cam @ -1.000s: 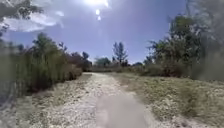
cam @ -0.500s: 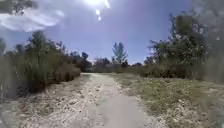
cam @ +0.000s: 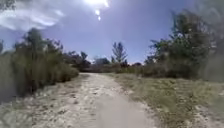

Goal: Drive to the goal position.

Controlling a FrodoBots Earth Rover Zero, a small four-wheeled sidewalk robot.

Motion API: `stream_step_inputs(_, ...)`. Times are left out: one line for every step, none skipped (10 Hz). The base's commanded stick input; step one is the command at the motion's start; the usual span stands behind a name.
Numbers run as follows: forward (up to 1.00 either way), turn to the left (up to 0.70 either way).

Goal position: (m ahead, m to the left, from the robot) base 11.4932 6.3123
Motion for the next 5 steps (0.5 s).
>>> stream_step_inputs(0.7, 0.0)
stream_step_inputs(0.7, 0.0)
stream_step_inputs(0.7, 0.0)
stream_step_inputs(0.7, 0.0)
stream_step_inputs(0.7, 0.0)
